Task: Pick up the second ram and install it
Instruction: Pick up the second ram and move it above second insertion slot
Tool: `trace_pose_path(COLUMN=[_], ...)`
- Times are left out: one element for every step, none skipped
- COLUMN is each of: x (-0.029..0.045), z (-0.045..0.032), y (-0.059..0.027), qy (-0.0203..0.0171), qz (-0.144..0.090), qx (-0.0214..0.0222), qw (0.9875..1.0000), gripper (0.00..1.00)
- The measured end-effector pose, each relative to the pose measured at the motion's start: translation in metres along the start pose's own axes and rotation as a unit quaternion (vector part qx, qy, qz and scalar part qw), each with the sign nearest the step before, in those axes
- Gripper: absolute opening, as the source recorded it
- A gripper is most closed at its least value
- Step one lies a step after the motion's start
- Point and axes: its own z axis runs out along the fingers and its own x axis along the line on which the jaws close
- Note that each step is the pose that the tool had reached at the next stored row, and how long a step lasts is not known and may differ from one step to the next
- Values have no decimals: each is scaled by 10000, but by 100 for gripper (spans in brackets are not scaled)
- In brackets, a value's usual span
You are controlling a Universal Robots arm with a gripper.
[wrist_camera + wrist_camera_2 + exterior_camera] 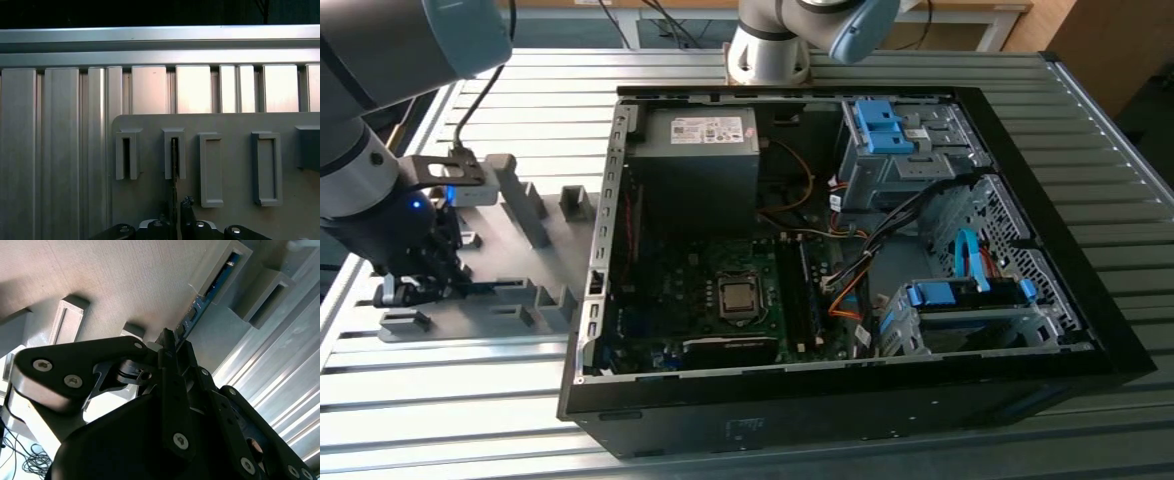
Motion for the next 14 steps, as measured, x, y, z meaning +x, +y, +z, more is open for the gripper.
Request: trace_pose_path(x=[0,1,1,1,1,1,1,1,0,1,1,0,1,0], z=[1,1,2,4,5,5,6,6,6,6,6,6,6,7], y=[0,-1,-2,-4,-6,-7,-7,-7,-7,-7,-7,-7,-7,-7], qy=[0,0,0,0,0,0,0,0,0,0,0,0,0,0], qz=[0,0,0,-1,0,0,0,0,0,0,-1,0,0,0], qx=[0,0,0,0,0,0,0,0,0,0,-1,-1,-1,0], qw=[10000,10000,10000,10000,10000,10000,10000,10000,10000,10000,10000,10000,10000,10000], gripper=[24,24,24,22,22,15,15,15,15,15,15,15,14,14])
